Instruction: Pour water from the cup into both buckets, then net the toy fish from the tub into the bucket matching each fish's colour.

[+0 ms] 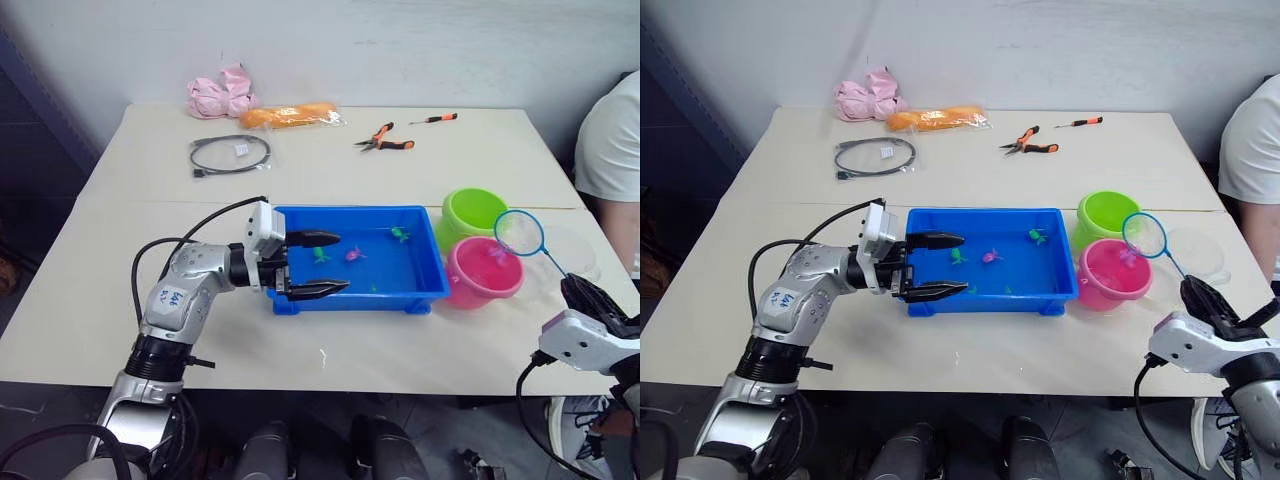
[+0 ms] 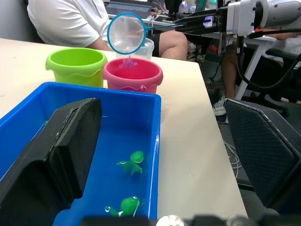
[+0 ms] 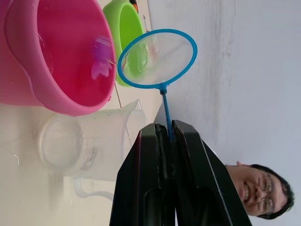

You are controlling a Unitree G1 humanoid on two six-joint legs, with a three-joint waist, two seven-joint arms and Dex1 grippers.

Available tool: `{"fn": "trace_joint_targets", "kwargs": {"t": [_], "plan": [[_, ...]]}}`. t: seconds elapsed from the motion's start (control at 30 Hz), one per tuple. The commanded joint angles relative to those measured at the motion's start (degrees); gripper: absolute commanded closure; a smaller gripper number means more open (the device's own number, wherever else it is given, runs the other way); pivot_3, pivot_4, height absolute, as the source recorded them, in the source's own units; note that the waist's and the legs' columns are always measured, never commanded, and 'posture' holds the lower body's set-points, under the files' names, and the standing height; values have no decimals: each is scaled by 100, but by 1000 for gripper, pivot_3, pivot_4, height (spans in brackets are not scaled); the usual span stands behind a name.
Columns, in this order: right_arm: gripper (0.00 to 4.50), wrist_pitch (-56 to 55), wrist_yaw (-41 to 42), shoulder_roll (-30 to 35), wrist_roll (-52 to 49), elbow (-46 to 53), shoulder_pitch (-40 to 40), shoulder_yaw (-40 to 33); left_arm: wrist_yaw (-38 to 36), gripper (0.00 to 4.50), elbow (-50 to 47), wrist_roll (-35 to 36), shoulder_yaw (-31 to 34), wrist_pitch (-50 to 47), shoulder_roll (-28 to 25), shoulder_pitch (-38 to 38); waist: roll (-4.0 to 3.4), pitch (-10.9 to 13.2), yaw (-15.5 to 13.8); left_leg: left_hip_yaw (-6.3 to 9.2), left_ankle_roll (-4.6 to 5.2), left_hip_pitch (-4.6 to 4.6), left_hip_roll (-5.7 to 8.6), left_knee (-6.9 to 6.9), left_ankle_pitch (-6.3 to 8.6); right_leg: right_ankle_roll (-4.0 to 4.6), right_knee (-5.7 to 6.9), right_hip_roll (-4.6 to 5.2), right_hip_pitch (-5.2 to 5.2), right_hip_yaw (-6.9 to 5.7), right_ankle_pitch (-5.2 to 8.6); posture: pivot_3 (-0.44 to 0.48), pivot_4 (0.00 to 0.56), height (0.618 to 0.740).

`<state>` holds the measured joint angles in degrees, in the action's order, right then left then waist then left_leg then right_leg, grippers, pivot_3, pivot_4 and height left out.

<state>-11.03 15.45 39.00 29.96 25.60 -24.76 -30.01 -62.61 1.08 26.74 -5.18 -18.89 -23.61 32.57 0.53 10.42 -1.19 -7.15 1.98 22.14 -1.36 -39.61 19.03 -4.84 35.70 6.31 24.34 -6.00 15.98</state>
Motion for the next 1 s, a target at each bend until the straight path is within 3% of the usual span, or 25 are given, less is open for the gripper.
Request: {"fn": "trace_joint_targets", "kwargs": {"t": [0.03,0.23,0.37,0.47,0.57,0.63,0.77,0.83,1.0], "plan": [[4500,-147,-210,-34,16,-67,62,-137,45,58,22,-21,111,241,62,110,0,0,-1,-1,0,0,0,0,0,0,0,0,0,0,0,0,150,740],[4500,133,165,-384,-1188,315,299,-217,-5,58,-117,81,226,273,-44,-104,0,0,2,1,-1,-1,-2,0,-2,0,3,-2,0,0,0,0,150,740],[4500,807,783,-465,-2663,658,543,-279,28,58,54,49,389,457,-72,-61,0,0,20,0,-1,-2,-5,-4,-2,0,7,-3,0,1,0,0,150,740],[4500,1895,1061,-549,-4327,956,1063,-274,165,58,308,96,652,576,-51,108,0,0,23,3,0,-4,-6,-7,-2,1,12,-1,-2,1,0,0,150,740],[4500,3052,1309,-269,-5601,1154,1575,-224,355,58,538,15,902,579,-215,223,0,0,27,5,5,-4,-5,-13,-2,1,17,5,-2,0,0,0,150,740],[4500,4548,1238,183,-6424,1295,1793,-110,166,58,643,-158,1023,800,-599,51,-2,-1,45,5,9,-4,-5,-12,0,1,17,17,-2,1,0,0,150,740],[4500,5862,1546,898,-7641,1411,2438,505,-211,58,1093,-224,1221,965,-1332,-134,-1,0,130,10,9,-3,-17,-3,2,11,14,26,-1,-8,4,0,150,740],[4500,6125,1625,1060,-7743,1393,2985,1054,-294,58,1087,-138,1191,736,-1466,-66,-1,-1,126,11,8,1,-16,-6,3,14,14,27,4,-11,6,0,150,740],[4500,6314,1269,1151,-6927,1032,3877,2186,-96,58,574,-85,1145,483,-1372,-188,-1,-1,35,20,16,12,-6,-11,7,9,11,36,2,-15,3,0,150,740]]}}
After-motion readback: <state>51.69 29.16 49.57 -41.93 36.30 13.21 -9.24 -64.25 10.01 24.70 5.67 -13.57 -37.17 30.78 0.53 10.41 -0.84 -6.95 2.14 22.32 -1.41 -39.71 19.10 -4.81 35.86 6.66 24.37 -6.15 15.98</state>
